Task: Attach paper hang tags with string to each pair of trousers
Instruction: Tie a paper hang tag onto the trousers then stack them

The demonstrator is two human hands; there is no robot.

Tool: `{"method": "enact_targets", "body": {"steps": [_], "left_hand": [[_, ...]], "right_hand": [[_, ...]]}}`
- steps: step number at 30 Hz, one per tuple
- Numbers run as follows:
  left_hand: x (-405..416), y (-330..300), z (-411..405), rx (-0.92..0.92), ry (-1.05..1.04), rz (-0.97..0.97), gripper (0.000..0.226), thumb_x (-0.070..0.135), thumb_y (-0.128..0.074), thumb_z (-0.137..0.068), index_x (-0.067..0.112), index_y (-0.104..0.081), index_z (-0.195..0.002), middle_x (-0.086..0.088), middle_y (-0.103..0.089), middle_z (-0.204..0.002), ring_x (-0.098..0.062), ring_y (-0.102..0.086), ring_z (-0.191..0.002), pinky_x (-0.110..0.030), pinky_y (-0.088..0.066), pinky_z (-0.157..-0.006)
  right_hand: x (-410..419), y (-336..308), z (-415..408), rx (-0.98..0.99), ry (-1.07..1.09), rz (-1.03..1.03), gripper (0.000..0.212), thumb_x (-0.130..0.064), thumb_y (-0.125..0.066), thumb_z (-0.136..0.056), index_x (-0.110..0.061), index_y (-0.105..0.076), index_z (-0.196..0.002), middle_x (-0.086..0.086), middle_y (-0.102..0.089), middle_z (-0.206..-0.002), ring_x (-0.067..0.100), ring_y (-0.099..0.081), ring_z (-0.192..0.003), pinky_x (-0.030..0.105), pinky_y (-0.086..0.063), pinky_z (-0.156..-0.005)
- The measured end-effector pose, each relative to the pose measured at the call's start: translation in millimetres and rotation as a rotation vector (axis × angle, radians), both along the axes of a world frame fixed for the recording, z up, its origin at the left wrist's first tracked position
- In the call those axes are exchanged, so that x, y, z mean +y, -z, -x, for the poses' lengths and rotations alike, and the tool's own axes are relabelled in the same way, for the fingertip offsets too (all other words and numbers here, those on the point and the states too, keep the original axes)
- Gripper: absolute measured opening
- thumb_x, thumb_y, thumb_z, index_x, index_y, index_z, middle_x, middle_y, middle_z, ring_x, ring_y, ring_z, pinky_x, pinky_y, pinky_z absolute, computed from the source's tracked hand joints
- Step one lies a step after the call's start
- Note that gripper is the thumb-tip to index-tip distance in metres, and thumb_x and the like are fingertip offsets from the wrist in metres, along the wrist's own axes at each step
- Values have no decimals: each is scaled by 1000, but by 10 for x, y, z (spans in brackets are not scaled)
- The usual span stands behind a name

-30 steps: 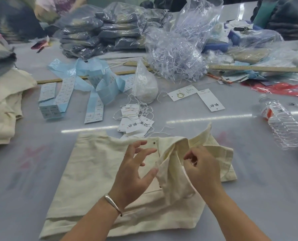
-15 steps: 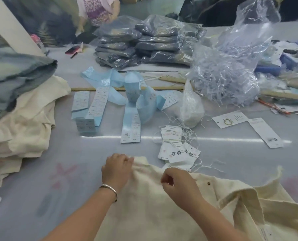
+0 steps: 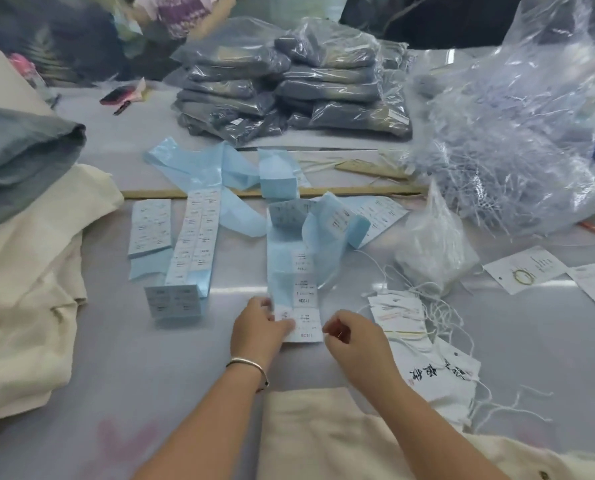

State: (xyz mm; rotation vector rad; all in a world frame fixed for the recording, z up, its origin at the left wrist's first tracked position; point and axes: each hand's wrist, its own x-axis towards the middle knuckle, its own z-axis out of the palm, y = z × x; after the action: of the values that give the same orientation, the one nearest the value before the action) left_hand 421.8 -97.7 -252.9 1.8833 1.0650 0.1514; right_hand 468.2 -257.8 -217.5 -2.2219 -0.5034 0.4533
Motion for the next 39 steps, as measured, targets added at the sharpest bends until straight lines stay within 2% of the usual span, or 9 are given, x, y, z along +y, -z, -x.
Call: {"method": "enact_targets", "body": {"steps": [6, 12, 16, 21, 26, 29, 35, 37, 39], "left_hand": [[121, -115, 226, -443, -56, 442, 27, 7, -74, -82, 17, -66, -105, 3, -74, -77, -3, -68, -71, -10, -47, -61], [207, -162, 296, -496, -34, 809, 16, 4, -60, -90, 11, -71, -100, 0, -73, -89, -7, -63, -74, -18, -42, -61], [264, -147, 307, -524, -38, 888, 19, 3, -54, -92, 15, -67, -85, -1, -72, -85, -11, -66, -73, -22, -40, -61], [215, -119, 264, -453, -75, 899, 16, 20, -57, -96, 10, -62, -107, -5, -74, -92, -10, -67, -68, -18, -47, -54], [162, -69, 242, -383, -55, 766, 26, 12, -67, -88, 12, -65, -114, -2, -75, -94, -13, -69, -79, -31, -48, -81], [157, -93, 238, -402, -37, 685, 25, 4, -67, -87, 13, -66, -110, -3, -76, -93, -13, -69, -76, -28, -48, -77], [460, -124, 487, -430, -227, -175, 22, 11, -74, -80, 28, -65, -90, 14, -65, -84, -4, -58, -75, -15, -46, -73], [694, -95, 631, -386, -445, -420, 39, 13, -78, -74, 19, -60, -108, 8, -57, -103, -16, -55, -93, -28, -44, -87], [953, -59, 745, -267, -542, -462, 65, 17, -83, -71, 8, -50, -127, -6, -53, -119, -28, -49, -112, -40, -39, -99]], "right_hand": [[353, -52, -205, -140, -136, -63, 30, -11, -66, -85, -24, -65, -112, -15, -60, -102, 7, -53, -96, 20, -40, -86], [535, -94, -261, -179, -263, 24, 53, -24, -75, -78, -27, -58, -128, -9, -56, -130, 13, -43, -123, 36, -32, -107], [475, -69, -267, -106, -251, -90, 53, -9, -72, -79, -28, -59, -126, -17, -51, -123, 5, -42, -122, 21, -29, -107], [485, -63, -238, 162, -116, -341, 56, 17, -45, -84, -24, -64, -115, -7, -61, -123, 2, -51, -119, 16, -46, -93], [477, -16, -220, 219, -86, -417, 54, 22, -41, -83, -15, -65, -114, 1, -67, -115, 9, -59, -113, 22, -50, -94], [479, 13, -207, 192, -71, -339, 52, 18, -43, -83, -19, -65, -113, -2, -66, -114, 11, -61, -105, 20, -52, -85], [671, 85, -111, 52, -238, 90, 32, -15, -63, -85, -30, -64, -114, -11, -63, -119, 10, -52, -115, 31, -37, -103], [796, 102, -42, 42, -213, 120, 29, -17, -60, -84, -32, -67, -108, -12, -64, -113, 12, -54, -109, 30, -41, -99], [920, 118, 43, 41, -204, 89, 28, -15, -59, -83, -33, -68, -103, -13, -64, -108, 13, -56, -103, 28, -44, -95]]}}
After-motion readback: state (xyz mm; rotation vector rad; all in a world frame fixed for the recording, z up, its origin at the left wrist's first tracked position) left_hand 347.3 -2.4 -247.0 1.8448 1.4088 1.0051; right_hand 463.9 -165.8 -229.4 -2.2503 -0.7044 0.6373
